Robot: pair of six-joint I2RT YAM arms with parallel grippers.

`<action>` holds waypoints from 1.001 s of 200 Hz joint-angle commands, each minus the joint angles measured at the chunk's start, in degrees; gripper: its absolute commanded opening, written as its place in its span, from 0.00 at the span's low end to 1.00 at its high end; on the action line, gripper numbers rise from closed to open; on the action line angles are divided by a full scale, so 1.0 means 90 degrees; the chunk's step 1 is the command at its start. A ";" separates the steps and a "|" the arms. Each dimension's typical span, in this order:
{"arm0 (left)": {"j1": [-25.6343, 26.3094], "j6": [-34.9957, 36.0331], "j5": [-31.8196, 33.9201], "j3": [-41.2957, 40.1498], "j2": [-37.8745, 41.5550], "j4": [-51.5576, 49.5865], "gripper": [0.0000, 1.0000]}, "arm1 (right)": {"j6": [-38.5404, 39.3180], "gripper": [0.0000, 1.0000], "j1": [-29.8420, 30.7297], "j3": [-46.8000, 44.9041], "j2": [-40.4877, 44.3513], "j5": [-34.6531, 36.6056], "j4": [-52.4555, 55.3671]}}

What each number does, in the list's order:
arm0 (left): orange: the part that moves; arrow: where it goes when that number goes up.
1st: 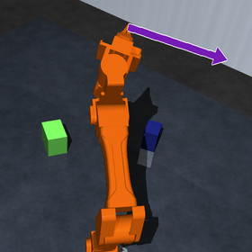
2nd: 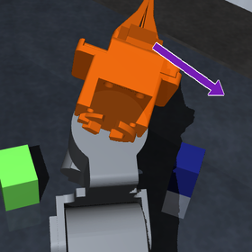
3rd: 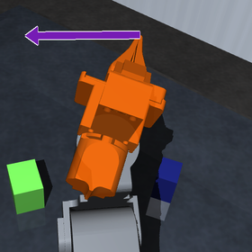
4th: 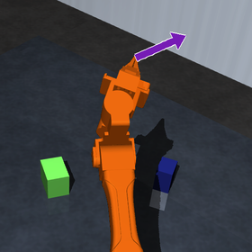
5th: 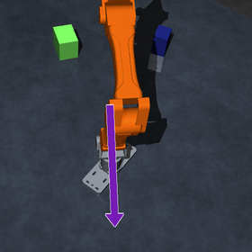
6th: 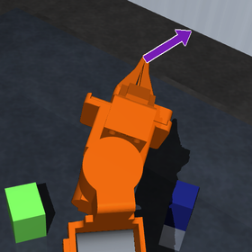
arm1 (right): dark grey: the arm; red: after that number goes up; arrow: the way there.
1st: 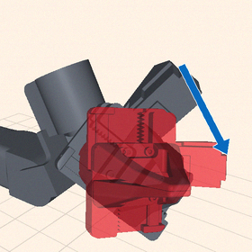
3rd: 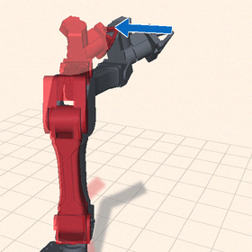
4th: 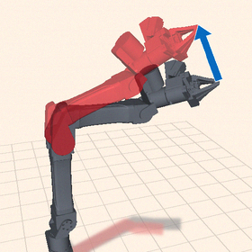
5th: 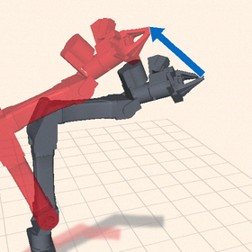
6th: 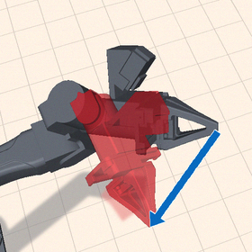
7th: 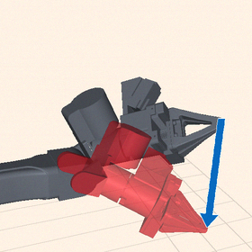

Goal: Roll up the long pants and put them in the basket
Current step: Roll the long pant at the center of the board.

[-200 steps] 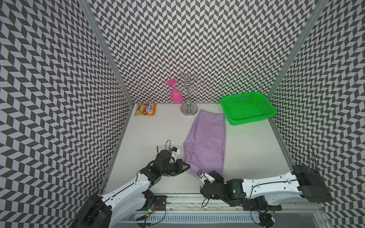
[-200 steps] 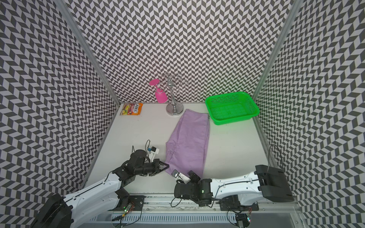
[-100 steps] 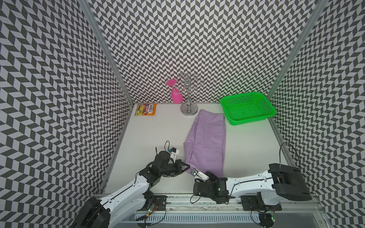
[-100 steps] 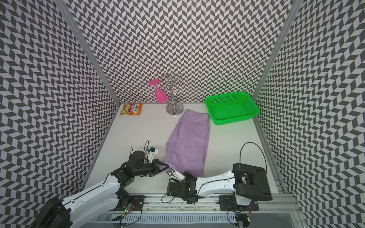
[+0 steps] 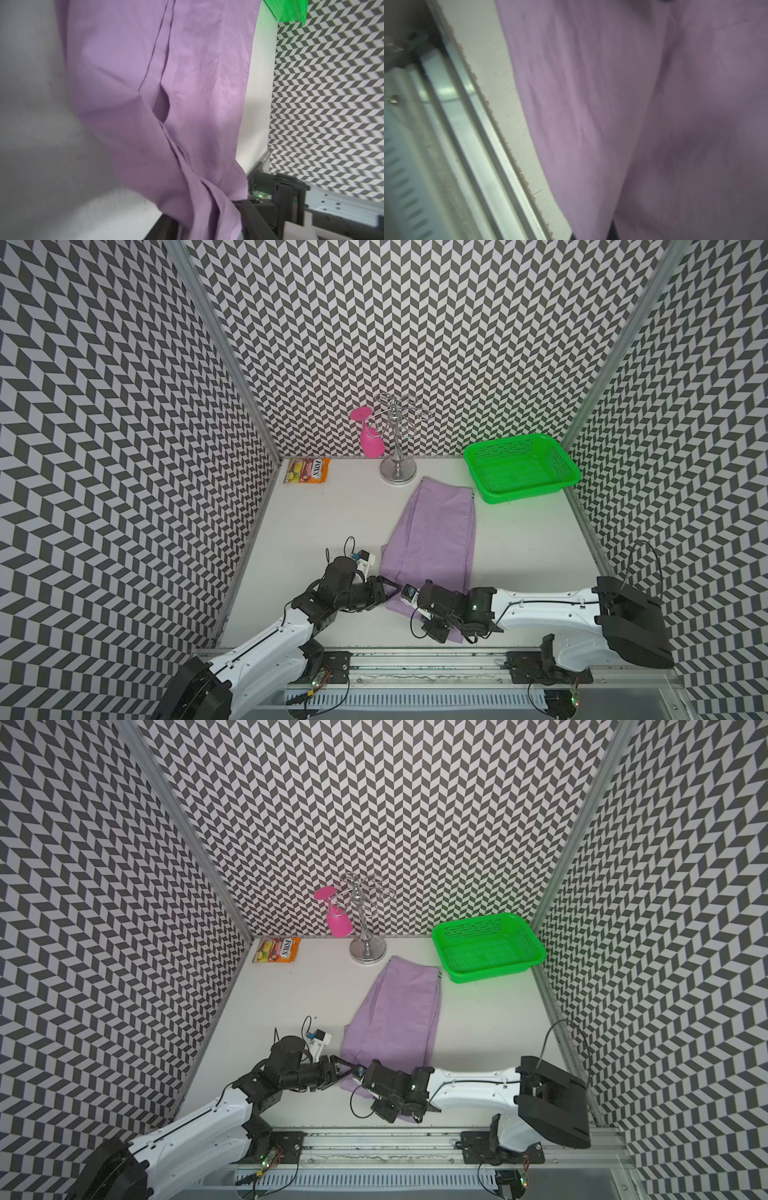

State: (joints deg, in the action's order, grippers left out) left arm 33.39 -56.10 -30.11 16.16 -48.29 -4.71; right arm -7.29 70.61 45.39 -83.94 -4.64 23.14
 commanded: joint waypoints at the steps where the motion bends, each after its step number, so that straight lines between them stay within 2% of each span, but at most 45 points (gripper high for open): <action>1: -0.0139 0.0465 0.0412 0.0619 0.0439 -0.0831 0.62 | 0.0797 0.00 -0.0381 0.0632 -0.0184 -0.2588 0.0544; 30: -0.0623 0.0872 0.0522 0.1038 0.0554 -0.1503 0.64 | 0.1851 0.00 -0.1187 0.1401 -0.1227 -0.3615 0.1462; 49: -0.0738 0.1223 0.0556 0.1332 0.0447 -0.1937 0.60 | 0.2448 0.00 -0.1811 0.1663 -0.1695 -0.4337 0.1695; 85: -0.0740 0.1565 0.0792 0.1606 0.0500 -0.2345 0.41 | 0.3065 0.00 -0.2365 0.1995 -0.2199 -0.4595 0.1778; 112: -0.0740 0.1484 0.0516 0.1428 0.0597 -0.1990 0.33 | 0.2939 0.00 -0.2630 0.2082 -0.2511 -0.4815 0.1494; 145: -0.0738 0.1795 0.0329 0.1535 0.0625 -0.1736 0.27 | 0.2950 0.00 -0.2654 0.2005 -0.2702 -0.5000 0.1243; 156: -0.0697 0.1818 -0.0074 0.1491 0.0729 -0.1341 0.20 | 0.2887 0.00 -0.2731 0.1969 -0.2735 -0.5034 0.1170; 175: -0.0518 0.1589 -0.0573 0.1289 0.0799 -0.0863 0.17 | 0.2895 0.00 -0.2858 0.2061 -0.2830 -0.5180 0.1229; 200: -0.0026 0.1498 -0.0377 0.1022 0.0803 -0.1091 0.00 | 0.2871 0.00 -0.3049 0.2081 -0.2858 -0.5611 0.1149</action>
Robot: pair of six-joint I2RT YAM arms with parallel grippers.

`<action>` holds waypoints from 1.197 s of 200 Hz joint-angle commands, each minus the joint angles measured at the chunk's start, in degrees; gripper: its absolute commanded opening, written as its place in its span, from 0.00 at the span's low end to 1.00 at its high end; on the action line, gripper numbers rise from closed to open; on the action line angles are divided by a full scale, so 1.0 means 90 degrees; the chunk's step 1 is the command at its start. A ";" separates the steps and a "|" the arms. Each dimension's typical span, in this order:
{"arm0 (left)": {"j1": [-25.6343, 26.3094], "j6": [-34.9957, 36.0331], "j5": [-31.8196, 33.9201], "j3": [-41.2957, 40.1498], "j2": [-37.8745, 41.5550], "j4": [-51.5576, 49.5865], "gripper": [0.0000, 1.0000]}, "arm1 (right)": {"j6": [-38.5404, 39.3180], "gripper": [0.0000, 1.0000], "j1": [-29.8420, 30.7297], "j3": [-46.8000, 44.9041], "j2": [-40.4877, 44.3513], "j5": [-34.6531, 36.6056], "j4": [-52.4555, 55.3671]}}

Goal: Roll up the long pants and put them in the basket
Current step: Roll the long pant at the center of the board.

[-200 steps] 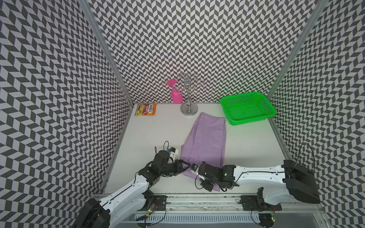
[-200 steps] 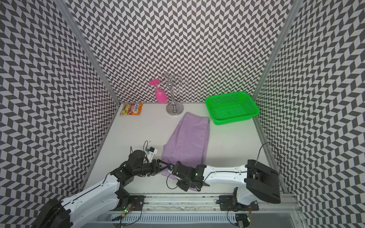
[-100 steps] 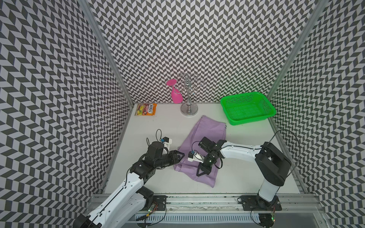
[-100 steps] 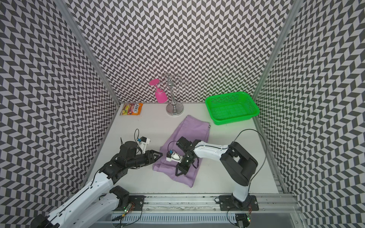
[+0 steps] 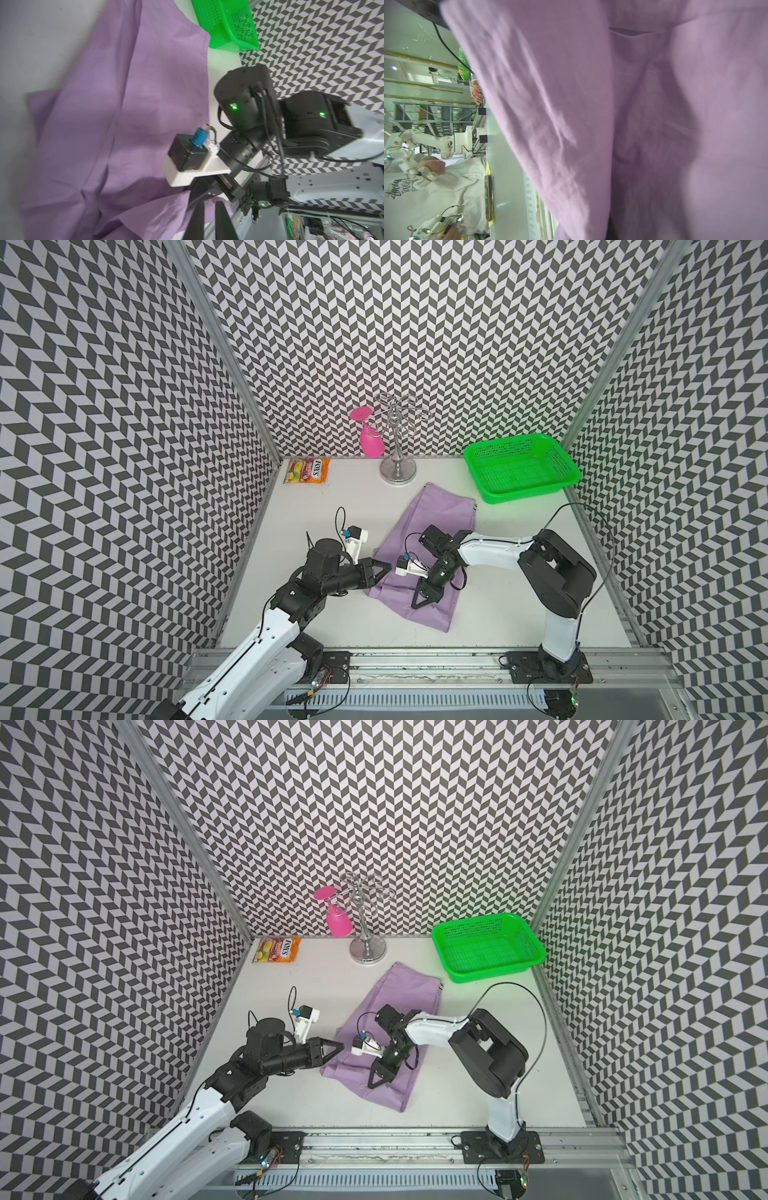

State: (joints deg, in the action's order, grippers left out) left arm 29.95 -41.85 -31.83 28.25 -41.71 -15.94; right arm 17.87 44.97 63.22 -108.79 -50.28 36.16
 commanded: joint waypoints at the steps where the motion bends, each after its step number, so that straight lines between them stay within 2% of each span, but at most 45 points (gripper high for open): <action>1: 0.0379 -0.0091 -0.0175 -0.0343 0.0073 0.0154 0.00 | 0.0076 0.00 -0.0211 0.0097 -0.0098 -0.0567 -0.0307; 28: 0.0706 -0.0636 -0.0005 -0.0893 0.0655 0.0465 0.00 | 0.0075 0.00 -0.0288 0.0057 -0.0223 -0.0635 -0.0378; 60: 0.0715 -0.0933 0.0482 -0.1685 0.1021 0.0758 0.00 | -0.0003 0.00 -0.0339 -0.0037 -0.0260 -0.0736 -0.0541; 75: 0.0639 -0.1071 0.0979 -0.1872 0.0638 0.1039 0.00 | -0.0035 0.00 -0.0320 -0.0054 -0.0281 -0.0650 -0.0536; 88: 0.0607 -0.1081 0.0945 -0.1891 0.0105 0.1918 0.00 | -0.0047 0.00 -0.0319 -0.0125 -0.0267 -0.0546 -0.0571; 102: 0.0605 -0.0921 0.0856 -0.1552 -0.0528 0.2376 0.00 | -0.0126 0.00 -0.0319 -0.0199 -0.0242 -0.0517 -0.0681; 131: 0.0567 -0.0440 0.0974 -0.0887 -0.1290 0.2260 0.00 | -0.0258 0.00 -0.0320 -0.0254 -0.0234 -0.0442 -0.0846; 168: 0.0100 -0.0535 0.0814 -0.1347 -0.1544 0.2527 0.00 | -0.0372 0.00 -0.0319 -0.0329 -0.0138 -0.0361 -0.0976; 210: -0.0300 -0.0162 0.0872 -0.1606 -0.2064 0.2501 0.00 | -0.0455 0.06 -0.0327 -0.0282 -0.0186 -0.0331 -0.0995; 239: -0.0345 -0.0107 0.0881 -0.1594 -0.2572 0.2496 0.00 | -0.0718 0.21 -0.0362 -0.0304 -0.0048 -0.0115 -0.1030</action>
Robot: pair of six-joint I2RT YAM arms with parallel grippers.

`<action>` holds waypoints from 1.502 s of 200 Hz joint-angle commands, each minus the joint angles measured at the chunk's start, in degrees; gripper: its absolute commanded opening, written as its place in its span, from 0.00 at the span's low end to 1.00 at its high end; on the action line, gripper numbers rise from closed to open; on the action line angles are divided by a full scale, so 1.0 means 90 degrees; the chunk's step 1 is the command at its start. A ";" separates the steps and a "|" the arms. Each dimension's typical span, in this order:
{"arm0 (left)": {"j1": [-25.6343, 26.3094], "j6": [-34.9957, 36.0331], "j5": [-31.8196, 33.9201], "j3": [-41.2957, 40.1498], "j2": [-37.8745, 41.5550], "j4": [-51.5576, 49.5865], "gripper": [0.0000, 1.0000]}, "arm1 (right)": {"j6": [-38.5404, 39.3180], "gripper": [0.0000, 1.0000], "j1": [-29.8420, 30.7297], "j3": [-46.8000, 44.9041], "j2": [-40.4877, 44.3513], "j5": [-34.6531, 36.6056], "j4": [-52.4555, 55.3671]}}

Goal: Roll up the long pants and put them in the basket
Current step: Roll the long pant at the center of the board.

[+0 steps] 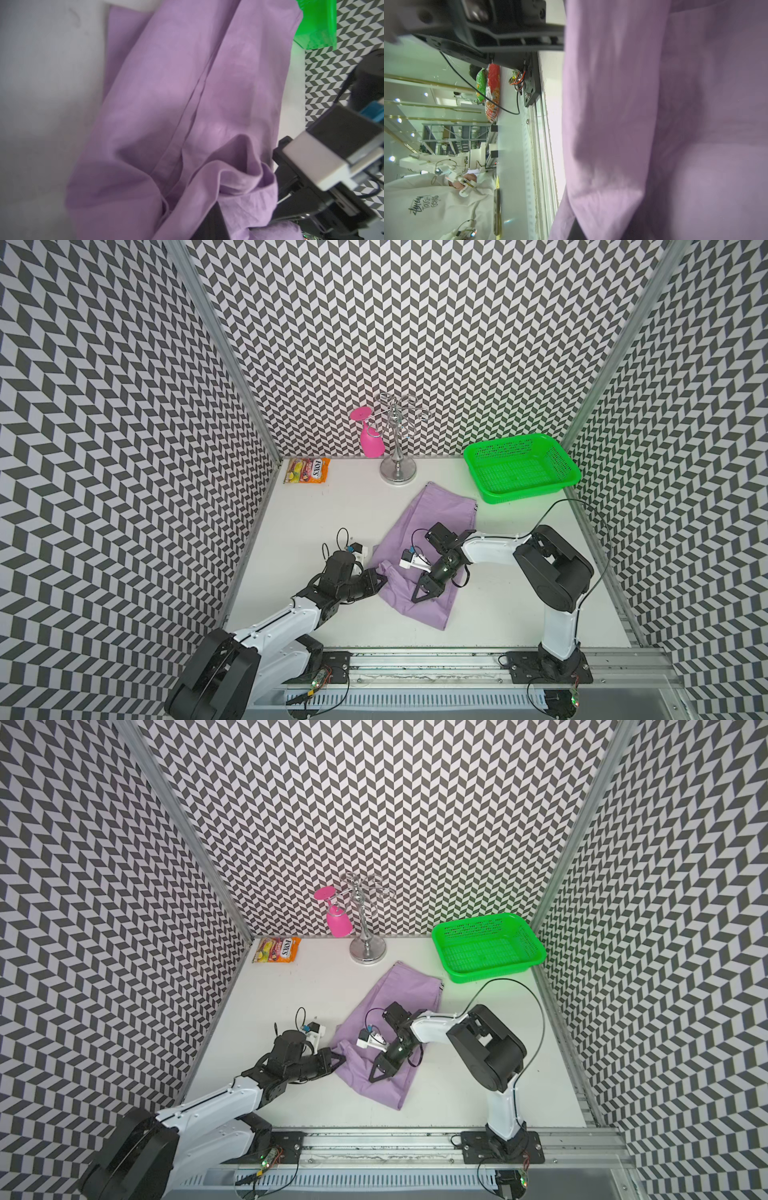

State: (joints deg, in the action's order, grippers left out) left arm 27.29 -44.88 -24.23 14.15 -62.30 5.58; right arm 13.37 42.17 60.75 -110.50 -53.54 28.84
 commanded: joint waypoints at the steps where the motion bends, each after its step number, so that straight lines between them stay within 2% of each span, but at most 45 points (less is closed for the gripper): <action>1: -0.0051 0.0231 0.0036 -0.0034 -0.0289 0.0103 0.00 | -0.0231 0.22 -0.0054 -0.0035 0.0155 0.0251 -0.0221; 13: -0.0073 0.0193 0.0128 -0.0057 -0.0329 -0.0003 0.00 | -0.0422 0.32 -0.0074 -0.0148 0.0326 0.0416 -0.0350; 38: -0.0083 0.0163 0.0172 -0.0031 -0.0070 -0.0250 0.00 | -0.0647 0.39 -0.0092 -0.0355 0.0594 0.0694 -0.0564; 76: -0.0095 0.0153 0.0480 -0.0055 0.0494 -0.0564 0.00 | -0.0859 0.41 -0.0096 -0.0209 0.0988 0.1250 -0.0275; 119: -0.0122 0.0182 0.0385 -0.0137 0.0094 -0.0301 0.00 | -0.1068 0.42 0.0137 0.0051 0.2244 0.2593 0.0135; 134: -0.0122 0.0192 0.0377 -0.0137 0.0019 -0.0256 0.00 | -0.1137 0.36 0.0331 0.0091 0.2703 0.2930 0.0283; 163: -0.0131 0.0231 0.0466 -0.0137 0.0016 -0.0295 0.00 | -0.1516 0.00 0.1037 -0.0527 0.3230 0.2092 -0.0281; 178: -0.0150 0.0234 0.0466 -0.0137 0.0001 -0.0298 0.00 | -0.1886 0.00 0.1309 -0.1099 0.3244 0.1360 -0.0917; 187: -0.0146 0.0220 0.0459 -0.0137 -0.0001 -0.0297 0.00 | -0.2138 0.00 0.1330 -0.1486 0.3224 0.1296 -0.1333; 219: -0.0151 0.0204 0.0470 -0.0159 0.0046 -0.0320 0.00 | -0.2347 0.00 0.1000 -0.2083 0.3081 0.1766 -0.1931; 271: -0.0152 0.0225 0.0417 -0.0032 0.0170 -0.0474 0.00 | -0.2286 0.00 0.0715 -0.2153 0.2086 0.3164 -0.1704; 300: -0.0157 0.0174 0.0413 0.0038 0.0143 -0.0495 0.00 | -0.2354 0.00 0.0715 -0.2085 0.2033 0.3650 -0.1642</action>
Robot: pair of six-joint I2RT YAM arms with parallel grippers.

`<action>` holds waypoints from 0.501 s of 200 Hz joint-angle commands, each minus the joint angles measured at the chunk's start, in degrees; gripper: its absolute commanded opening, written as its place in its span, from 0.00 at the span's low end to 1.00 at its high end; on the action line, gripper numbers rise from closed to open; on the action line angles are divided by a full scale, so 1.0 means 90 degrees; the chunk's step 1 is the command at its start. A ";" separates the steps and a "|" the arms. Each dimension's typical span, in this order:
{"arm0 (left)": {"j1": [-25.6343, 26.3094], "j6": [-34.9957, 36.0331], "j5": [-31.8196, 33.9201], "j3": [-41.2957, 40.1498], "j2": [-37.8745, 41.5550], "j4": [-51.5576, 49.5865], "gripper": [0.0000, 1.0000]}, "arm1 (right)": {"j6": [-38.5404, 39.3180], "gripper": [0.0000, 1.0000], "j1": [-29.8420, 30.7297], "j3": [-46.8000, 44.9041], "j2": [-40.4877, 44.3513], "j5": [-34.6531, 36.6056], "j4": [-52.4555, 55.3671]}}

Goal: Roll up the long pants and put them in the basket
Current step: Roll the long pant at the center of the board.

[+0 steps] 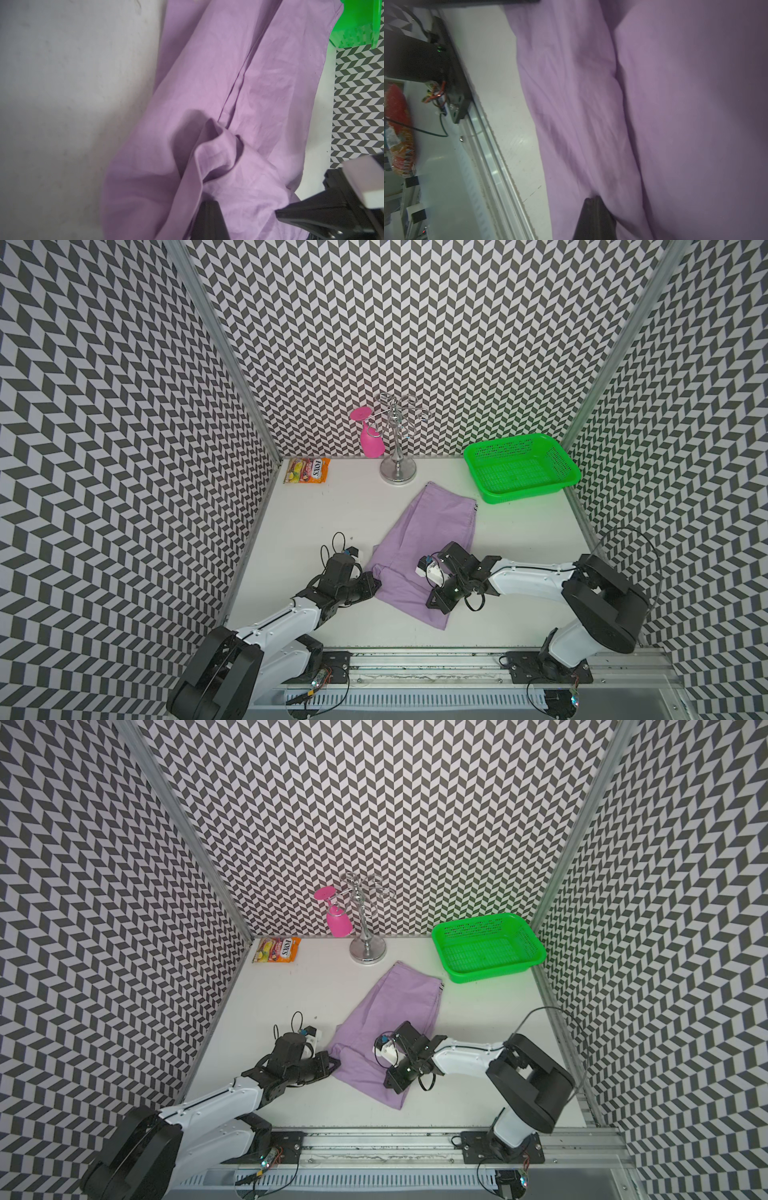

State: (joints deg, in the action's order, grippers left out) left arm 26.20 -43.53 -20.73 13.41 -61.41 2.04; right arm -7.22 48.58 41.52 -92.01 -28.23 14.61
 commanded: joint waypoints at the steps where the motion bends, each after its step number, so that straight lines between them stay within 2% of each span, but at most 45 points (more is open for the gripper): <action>1: -0.0033 0.0023 0.0016 0.0121 0.0044 -0.0096 0.00 | -0.0071 0.00 0.0003 0.0059 -0.0012 0.0859 -0.0056; 24: -0.0030 -0.0022 -0.0059 0.0216 -0.0010 -0.0065 0.00 | 0.0066 0.00 0.0044 0.0424 0.0313 0.1203 0.0447; 38: -0.0030 0.0018 -0.0087 0.0299 -0.0043 -0.0087 0.00 | 0.0272 0.05 0.0301 0.0714 0.0741 0.1475 0.0798; 49: -0.0030 0.0074 -0.0028 0.0386 -0.0076 -0.0159 0.00 | 0.0512 0.13 0.0799 0.0877 0.1215 0.1821 0.0840; 60: -0.0030 0.0090 -0.0001 0.0431 -0.0091 -0.0170 0.00 | 0.0581 0.33 0.1481 0.0823 0.1651 0.2561 0.0561; 66: -0.0030 0.0088 -0.0017 0.0434 -0.0110 -0.0141 0.00 | 0.0539 0.40 0.1773 0.0683 0.1806 0.2908 0.0281; 83: -0.0036 0.0037 -0.0019 0.0400 -0.0139 -0.0021 0.00 | 0.0368 0.47 0.2410 0.0263 0.1937 0.3837 -0.0458; 100: -0.0038 0.0003 -0.0060 0.0376 -0.0161 0.0032 0.00 | 0.0259 0.53 0.2935 0.0167 0.1628 0.4960 -0.0685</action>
State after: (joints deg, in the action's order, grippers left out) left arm 26.20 -43.55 -20.84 16.03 -62.35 1.65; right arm -4.03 70.87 46.09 -74.22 -1.52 13.41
